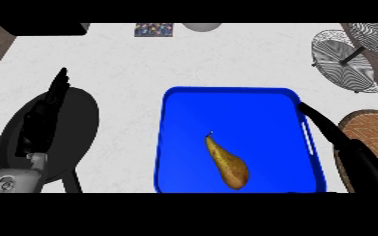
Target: Pick the pear from the tray and place it in the tiered basket
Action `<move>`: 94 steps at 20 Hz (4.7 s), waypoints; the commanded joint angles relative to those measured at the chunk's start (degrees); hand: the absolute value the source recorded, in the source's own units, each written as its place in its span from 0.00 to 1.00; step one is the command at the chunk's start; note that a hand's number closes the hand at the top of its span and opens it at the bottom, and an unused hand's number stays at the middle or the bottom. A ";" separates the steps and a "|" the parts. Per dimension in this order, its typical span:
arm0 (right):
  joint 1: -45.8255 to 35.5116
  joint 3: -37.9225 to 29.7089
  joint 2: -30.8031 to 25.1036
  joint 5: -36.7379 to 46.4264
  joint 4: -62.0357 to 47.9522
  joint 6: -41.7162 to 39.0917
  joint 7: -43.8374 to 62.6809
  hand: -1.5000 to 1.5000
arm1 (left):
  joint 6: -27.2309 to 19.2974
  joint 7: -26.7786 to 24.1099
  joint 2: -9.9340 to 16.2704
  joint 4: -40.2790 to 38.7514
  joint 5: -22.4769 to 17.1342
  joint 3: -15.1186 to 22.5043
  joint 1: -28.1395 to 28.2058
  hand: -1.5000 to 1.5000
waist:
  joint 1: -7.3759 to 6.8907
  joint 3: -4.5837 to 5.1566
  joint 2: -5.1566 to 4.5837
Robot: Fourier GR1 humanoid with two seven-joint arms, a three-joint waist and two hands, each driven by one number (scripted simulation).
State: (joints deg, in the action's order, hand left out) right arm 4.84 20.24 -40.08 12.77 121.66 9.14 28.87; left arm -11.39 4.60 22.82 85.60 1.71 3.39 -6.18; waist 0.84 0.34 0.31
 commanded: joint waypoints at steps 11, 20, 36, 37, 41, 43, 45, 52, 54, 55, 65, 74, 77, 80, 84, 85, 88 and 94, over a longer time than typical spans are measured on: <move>-25.29 15.82 13.20 7.72 -1.26 -14.79 43.79 0.00 | 1.08 -1.37 -1.99 -3.03 1.92 0.18 -2.43 0.50 | -1.67 -0.23 -0.34; -27.28 19.66 19.29 10.61 -8.79 -17.69 47.93 0.00 | 0.56 0.52 -3.10 -3.42 3.22 -0.15 -4.69 0.50 | -1.00 -0.25 -0.32; -24.83 22.60 23.81 21.45 -12.34 -22.49 47.45 0.00 | 2.72 1.11 -2.97 -0.11 3.69 -1.72 -1.06 0.50 | -1.22 -0.31 -0.15; -22.90 24.45 23.27 22.70 -9.22 -23.25 48.11 0.00 | 4.24 -2.05 -1.96 -5.52 2.18 -4.32 -4.13 0.50 | -0.55 -0.27 -0.22; -22.71 23.57 25.42 24.69 -9.44 -25.14 48.00 0.00 | 2.85 -4.18 -3.13 -7.25 4.00 -4.26 -4.47 0.50 | -0.54 -0.28 -0.26; -21.42 23.91 26.38 26.97 -11.90 -23.45 46.42 0.00 | 4.26 -2.56 -2.93 -5.64 2.93 -4.44 -3.58 0.50 | -0.76 -0.30 -0.22; -20.22 24.81 27.84 27.98 -15.47 -22.51 44.96 0.00 | 2.08 0.90 -5.15 -0.90 4.90 -1.74 -2.45 0.50 | -1.01 -0.34 -0.17; -16.98 23.54 31.07 31.21 -16.68 -23.42 43.67 0.00 | 4.11 -4.59 -5.26 -8.99 4.14 -4.38 -5.01 0.50 | -0.51 -0.29 -0.34; -17.44 22.37 33.04 31.82 -17.22 -24.20 43.17 0.00 | 4.83 -3.28 -3.77 -5.86 3.52 -5.99 -3.96 0.50 | -0.86 -0.32 -0.27; -17.73 20.34 32.25 31.18 -20.06 -23.88 39.87 0.00 | 4.41 1.02 -4.17 -2.34 5.45 -3.65 -3.93 0.50 | -0.99 -0.34 -0.26; -13.97 19.73 37.57 36.11 -27.17 -21.74 33.80 0.00 | 6.37 -0.16 -4.49 0.62 5.38 -5.84 -0.69 0.50 | -1.06 -0.34 -0.28; -10.31 16.48 37.23 33.83 -27.55 -26.23 29.46 1.00 | 7.66 2.12 -5.20 1.74 5.77 -6.87 -0.94 0.50 | -0.97 -0.35 -0.22; -15.86 17.21 35.95 32.08 -33.63 -31.30 24.03 1.00 | 6.90 -1.27 -5.25 -2.09 6.59 -7.19 -2.53 0.50 | -1.33 -0.33 -0.38; -18.11 19.65 36.86 37.58 -34.21 -30.35 25.12 1.00 | 7.91 0.11 -6.40 -0.08 6.27 -6.12 -0.65 0.50 | -1.24 -0.34 -0.24; -13.64 17.60 39.89 37.44 -31.04 -27.45 24.58 1.00 | 8.62 0.71 -5.63 -0.29 6.80 -8.20 -1.32 0.50 | -0.96 -0.35 -0.25; -12.09 16.94 39.63 36.63 -28.40 -27.03 24.65 1.00 | 6.24 -2.61 -8.37 -2.72 8.19 -6.85 -1.38 0.50 | -0.79 -0.34 -0.26; -8.22 17.68 38.98 37.06 -24.95 -25.17 23.46 1.00 | 7.59 -1.08 -7.67 -1.59 7.99 -7.39 -1.42 0.50 | -0.76 -0.35 -0.23; -19.81 2.14 32.26 28.15 -27.49 -29.33 9.35 1.00 | 5.39 1.21 -9.51 2.14 10.81 -5.44 -0.43 0.50 | -1.09 -0.37 -0.33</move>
State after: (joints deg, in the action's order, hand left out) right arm -10.83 29.39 -4.75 44.99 94.74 -18.39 44.79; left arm -4.72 4.32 14.32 85.66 10.72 -3.19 -7.15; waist -0.11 0.00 0.05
